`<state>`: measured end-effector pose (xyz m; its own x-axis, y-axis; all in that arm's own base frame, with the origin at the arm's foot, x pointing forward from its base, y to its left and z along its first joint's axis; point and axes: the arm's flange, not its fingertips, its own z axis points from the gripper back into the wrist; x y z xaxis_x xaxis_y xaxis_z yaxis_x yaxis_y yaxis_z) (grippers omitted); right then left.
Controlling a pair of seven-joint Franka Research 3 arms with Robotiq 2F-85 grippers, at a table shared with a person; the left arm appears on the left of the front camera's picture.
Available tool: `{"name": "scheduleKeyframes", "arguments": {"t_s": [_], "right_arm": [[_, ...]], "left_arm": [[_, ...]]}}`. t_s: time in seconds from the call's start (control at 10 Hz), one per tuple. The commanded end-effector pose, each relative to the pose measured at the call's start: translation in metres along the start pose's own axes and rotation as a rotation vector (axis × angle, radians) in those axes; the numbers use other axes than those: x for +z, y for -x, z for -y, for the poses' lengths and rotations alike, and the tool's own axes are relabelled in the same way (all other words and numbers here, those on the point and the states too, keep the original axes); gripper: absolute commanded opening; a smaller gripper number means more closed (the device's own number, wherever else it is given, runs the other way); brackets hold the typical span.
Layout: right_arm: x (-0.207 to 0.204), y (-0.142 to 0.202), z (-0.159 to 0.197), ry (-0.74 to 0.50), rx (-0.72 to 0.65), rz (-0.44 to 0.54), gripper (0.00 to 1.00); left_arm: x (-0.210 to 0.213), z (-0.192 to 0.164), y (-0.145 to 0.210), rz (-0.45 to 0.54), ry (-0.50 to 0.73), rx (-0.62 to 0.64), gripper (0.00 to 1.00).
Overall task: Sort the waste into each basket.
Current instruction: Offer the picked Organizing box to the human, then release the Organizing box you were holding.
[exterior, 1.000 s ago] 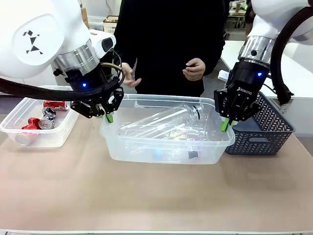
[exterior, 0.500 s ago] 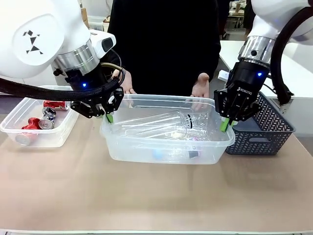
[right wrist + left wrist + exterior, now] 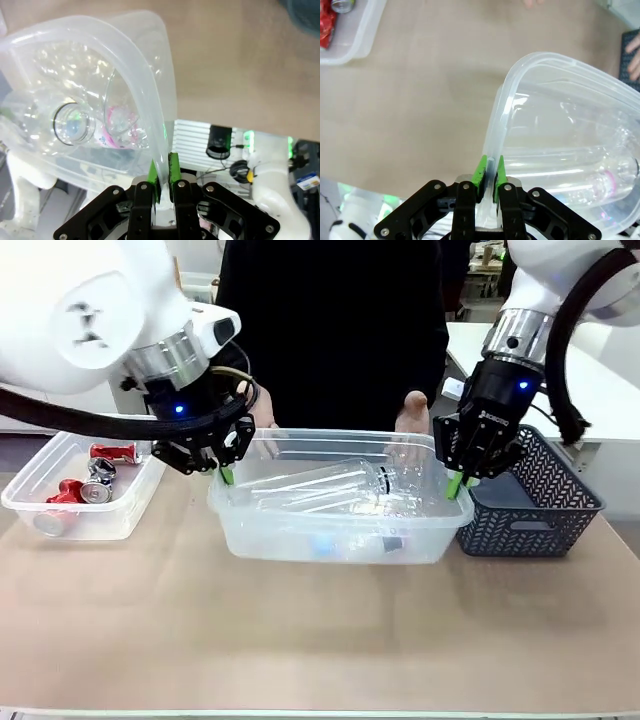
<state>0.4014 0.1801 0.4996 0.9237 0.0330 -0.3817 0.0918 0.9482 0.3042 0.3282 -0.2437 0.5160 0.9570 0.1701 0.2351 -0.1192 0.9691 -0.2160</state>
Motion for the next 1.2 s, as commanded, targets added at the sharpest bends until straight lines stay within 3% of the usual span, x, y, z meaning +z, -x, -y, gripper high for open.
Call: {"name": "scheduleKeyframes", "arguments": {"t_s": [0.0, 0.2, 0.4, 0.5, 1.1], "right_arm": [[0.028, -0.066, -0.039, -0.028, 0.076, -0.012, 0.09], [0.029, -0.101, -0.059, -0.027, 0.102, -0.025, 0.09], [-0.001, -0.123, -0.065, 0.009, 0.097, -0.128, 0.09], [0.022, -0.112, -0.034, 0.015, 0.069, -0.013, 0.09], [0.022, -0.112, -0.034, 0.015, 0.069, -0.013, 0.09]], "left_arm": [[-0.036, 0.020, -0.069, 0.035, 0.036, 0.004, 0.07], [-0.060, 0.018, -0.089, 0.089, 0.051, 0.072, 0.07], [-0.057, 0.015, -0.067, 0.074, 0.095, 0.086, 0.07], [-0.072, -0.014, -0.100, 0.046, 0.007, 0.038, 0.07], [-0.072, -0.014, -0.100, 0.046, 0.007, 0.038, 0.07]]}}
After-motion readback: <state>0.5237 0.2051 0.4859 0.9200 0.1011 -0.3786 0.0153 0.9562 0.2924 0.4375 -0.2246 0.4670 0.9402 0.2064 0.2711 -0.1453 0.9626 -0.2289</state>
